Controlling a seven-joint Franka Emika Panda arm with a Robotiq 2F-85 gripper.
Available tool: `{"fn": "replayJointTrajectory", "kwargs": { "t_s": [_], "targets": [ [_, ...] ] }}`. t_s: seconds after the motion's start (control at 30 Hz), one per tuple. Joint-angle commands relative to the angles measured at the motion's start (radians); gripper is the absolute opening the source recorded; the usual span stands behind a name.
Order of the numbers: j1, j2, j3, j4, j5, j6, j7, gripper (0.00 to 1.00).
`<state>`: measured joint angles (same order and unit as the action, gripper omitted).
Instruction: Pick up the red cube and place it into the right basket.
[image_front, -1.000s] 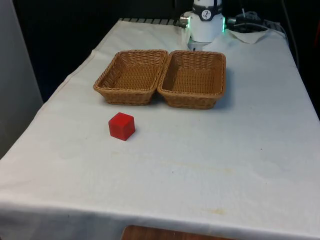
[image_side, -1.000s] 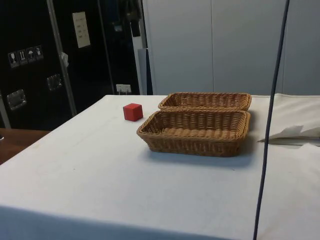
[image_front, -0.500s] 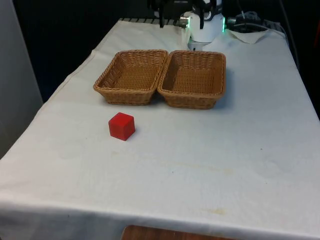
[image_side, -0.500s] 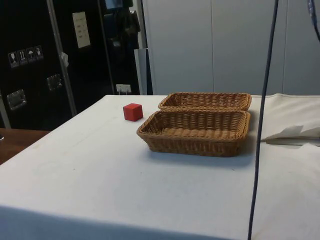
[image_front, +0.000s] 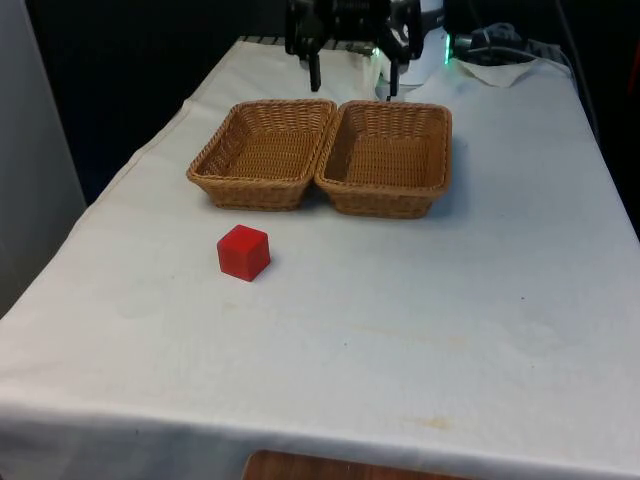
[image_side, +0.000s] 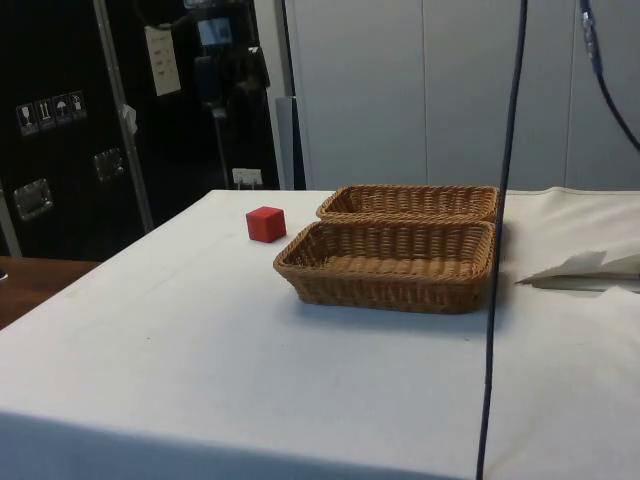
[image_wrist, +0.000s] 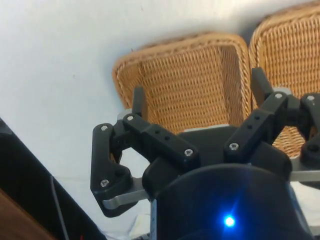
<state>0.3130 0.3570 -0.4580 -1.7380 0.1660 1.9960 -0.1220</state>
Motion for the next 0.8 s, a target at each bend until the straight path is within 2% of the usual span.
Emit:
{"fn": "replayJointTrajectory", "kwargs": {
  "t_s": [0.0, 0.13, 0.17, 0.2, 0.27, 0.47, 0.5, 0.63, 0.73, 0.77],
  "targets": [
    [-0.007, 0.017, 0.003, 0.013, 0.018, 0.004, -0.007, 1.00],
    [-0.010, 0.063, 0.001, 0.047, 0.039, 0.014, -0.005, 1.00],
    [-0.004, 0.053, -0.003, 0.038, 0.028, 0.013, -0.002, 1.00],
    [-0.011, 0.072, 0.000, 0.054, 0.043, 0.016, -0.004, 1.00],
    [-0.009, 0.095, -0.001, 0.076, 0.052, 0.016, 0.000, 1.00],
    [-0.010, 0.125, 0.002, 0.105, 0.062, 0.020, 0.001, 1.00],
    [-0.006, 0.121, -0.002, 0.101, 0.053, 0.017, 0.003, 1.00],
    [-0.021, 0.147, -0.002, 0.111, 0.071, 0.034, -0.012, 1.00],
    [-0.026, 0.160, -0.012, 0.111, 0.084, 0.042, -0.026, 1.00],
    [-0.017, 0.158, -0.020, 0.108, 0.078, 0.040, -0.021, 1.00]
  ]
}}
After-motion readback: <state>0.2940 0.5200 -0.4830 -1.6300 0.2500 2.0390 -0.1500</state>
